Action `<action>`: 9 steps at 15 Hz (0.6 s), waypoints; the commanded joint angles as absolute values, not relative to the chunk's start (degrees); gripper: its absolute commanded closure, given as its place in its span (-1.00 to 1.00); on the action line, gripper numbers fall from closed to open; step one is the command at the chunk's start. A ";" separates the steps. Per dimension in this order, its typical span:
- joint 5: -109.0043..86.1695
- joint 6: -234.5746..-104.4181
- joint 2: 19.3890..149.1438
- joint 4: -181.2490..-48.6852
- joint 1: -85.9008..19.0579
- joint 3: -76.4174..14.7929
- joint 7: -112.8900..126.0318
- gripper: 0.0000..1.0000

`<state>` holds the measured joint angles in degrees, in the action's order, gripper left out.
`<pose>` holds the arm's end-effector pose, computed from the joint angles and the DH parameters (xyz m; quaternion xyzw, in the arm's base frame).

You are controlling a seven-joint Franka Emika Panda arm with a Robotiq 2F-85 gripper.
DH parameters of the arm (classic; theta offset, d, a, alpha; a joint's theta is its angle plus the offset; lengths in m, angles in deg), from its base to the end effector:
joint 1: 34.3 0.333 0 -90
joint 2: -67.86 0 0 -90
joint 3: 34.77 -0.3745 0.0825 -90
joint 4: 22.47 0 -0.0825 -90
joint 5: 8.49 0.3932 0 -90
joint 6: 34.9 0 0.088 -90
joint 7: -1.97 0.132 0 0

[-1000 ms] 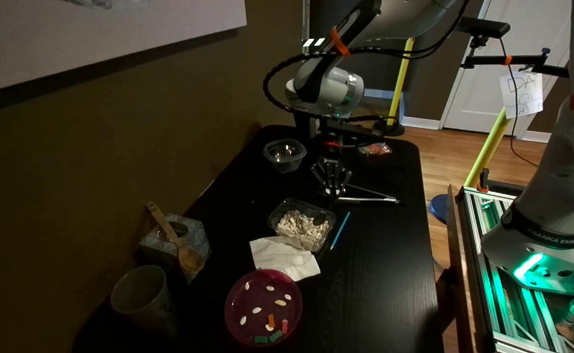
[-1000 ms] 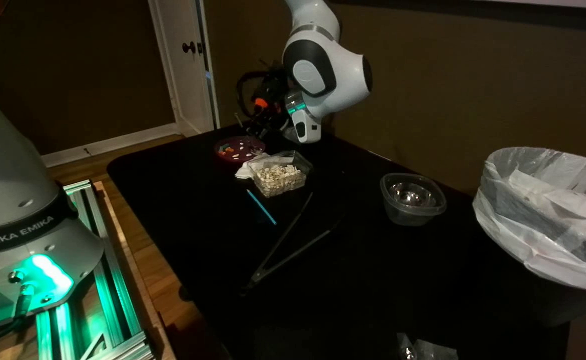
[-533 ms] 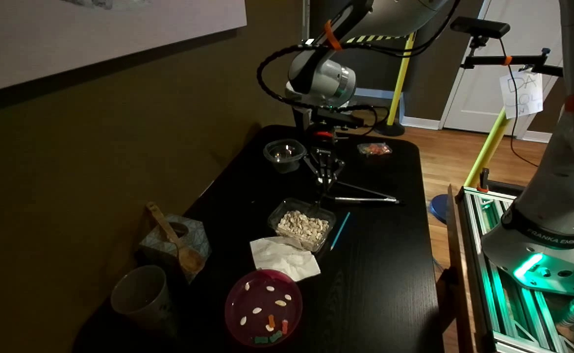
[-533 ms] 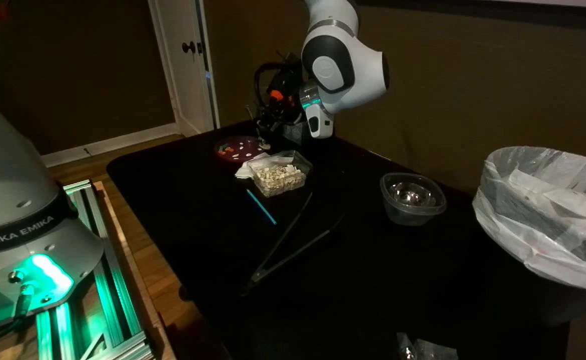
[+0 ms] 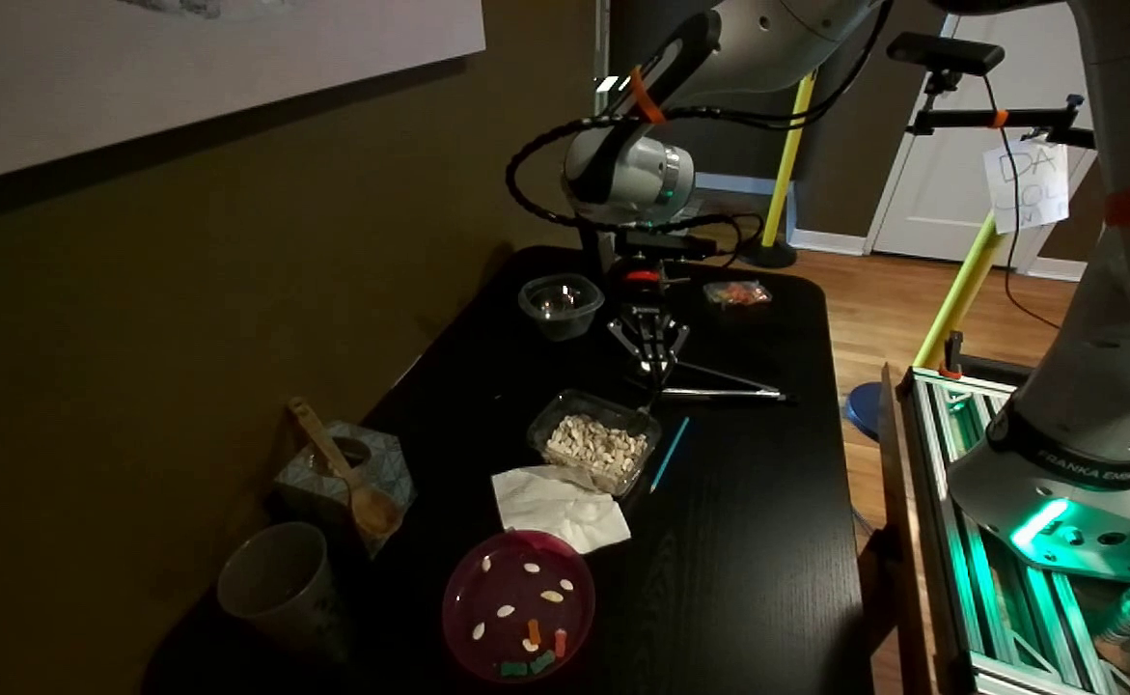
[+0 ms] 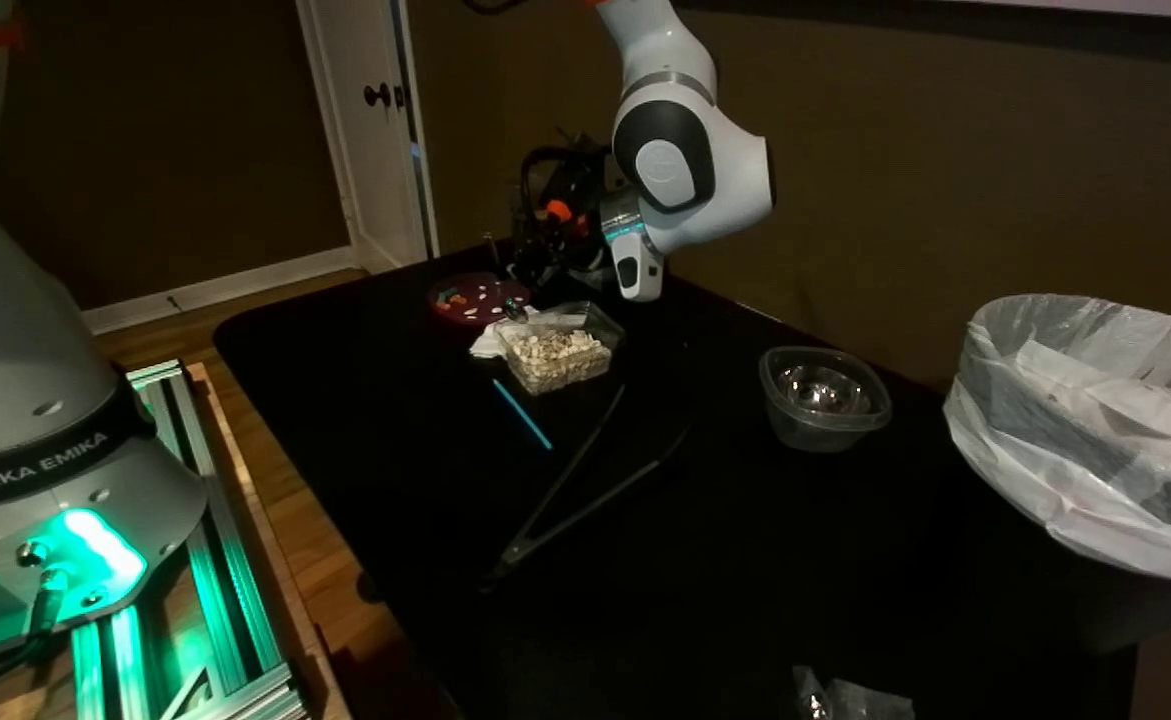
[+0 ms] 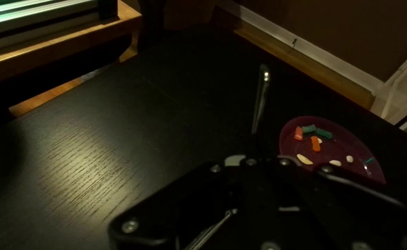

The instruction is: Use the tea spoon to move the contents of the square bowl into the empty bowl on the right

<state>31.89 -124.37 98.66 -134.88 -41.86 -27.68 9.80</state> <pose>0.5389 -0.0500 0.2135 -0.8015 0.3210 0.4028 0.3038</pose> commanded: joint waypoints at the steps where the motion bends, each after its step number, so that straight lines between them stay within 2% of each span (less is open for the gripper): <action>1: 30.78 -124.20 101.92 -133.04 -42.25 -27.74 9.83 0.98; 9: 30.75 -130.39 104.14 -132.00 -41.54 -27.56 10.15 0.98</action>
